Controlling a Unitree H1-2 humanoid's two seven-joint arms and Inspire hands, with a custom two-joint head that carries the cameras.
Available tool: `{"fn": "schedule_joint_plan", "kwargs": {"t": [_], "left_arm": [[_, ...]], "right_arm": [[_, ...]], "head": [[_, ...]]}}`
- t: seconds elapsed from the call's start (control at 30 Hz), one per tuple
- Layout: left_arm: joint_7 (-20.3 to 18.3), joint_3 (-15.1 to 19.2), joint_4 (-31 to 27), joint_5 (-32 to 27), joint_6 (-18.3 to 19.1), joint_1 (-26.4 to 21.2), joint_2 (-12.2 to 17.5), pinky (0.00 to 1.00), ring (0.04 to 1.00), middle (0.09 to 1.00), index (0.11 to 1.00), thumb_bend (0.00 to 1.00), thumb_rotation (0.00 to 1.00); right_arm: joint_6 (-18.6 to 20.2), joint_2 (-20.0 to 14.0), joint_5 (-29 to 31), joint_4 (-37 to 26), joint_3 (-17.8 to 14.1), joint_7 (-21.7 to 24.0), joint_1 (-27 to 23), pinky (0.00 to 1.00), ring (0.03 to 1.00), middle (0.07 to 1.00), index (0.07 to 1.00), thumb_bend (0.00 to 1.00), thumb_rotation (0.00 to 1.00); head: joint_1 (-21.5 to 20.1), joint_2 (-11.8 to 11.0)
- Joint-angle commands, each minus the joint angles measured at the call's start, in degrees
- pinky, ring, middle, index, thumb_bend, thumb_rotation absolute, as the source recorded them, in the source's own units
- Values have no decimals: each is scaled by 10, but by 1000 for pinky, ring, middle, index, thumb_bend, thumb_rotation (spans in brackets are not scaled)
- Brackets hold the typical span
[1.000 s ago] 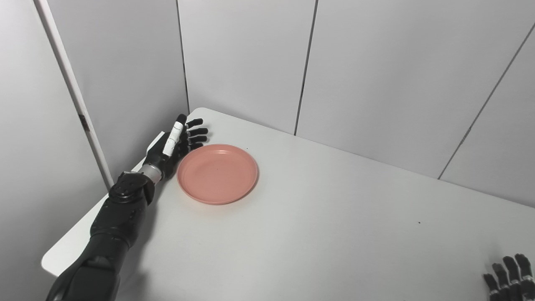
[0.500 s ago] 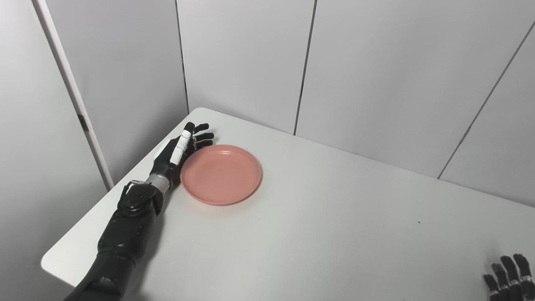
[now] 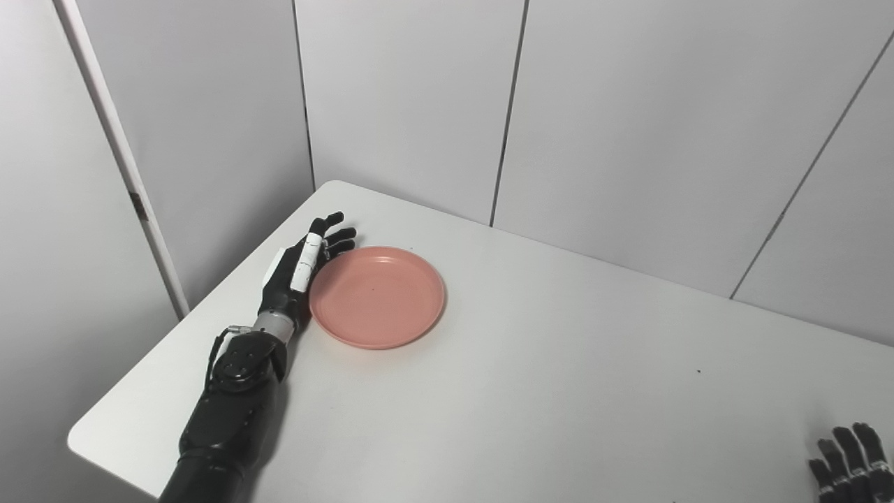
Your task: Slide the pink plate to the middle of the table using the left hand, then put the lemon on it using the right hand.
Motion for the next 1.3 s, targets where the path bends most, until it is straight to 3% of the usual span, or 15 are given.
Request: {"fn": "schedule_joint_plan", "kwargs": {"t": [0.0,0.53,0.83,1.27], "left_arm": [[-1,-5,-20,1,5,1,-6,830,816,805,843,957,936],[17,-23,-42,15,12,-12,-33,771,782,774,821,961,946],[32,-30,-3,28,0,-45,-41,769,780,764,799,961,926],[33,-44,-10,27,20,-48,-60,810,798,778,805,978,916]], "right_arm": [[19,15,2,20,6,-2,33,1000,966,953,949,912,870],[11,18,3,21,6,-3,33,1000,964,952,949,895,864],[12,18,3,19,6,-3,35,1000,973,960,960,885,867],[17,18,4,10,9,-3,37,1000,979,963,967,852,885]], "head": [[0,1],[-3,2],[-4,5],[-7,8]]}}
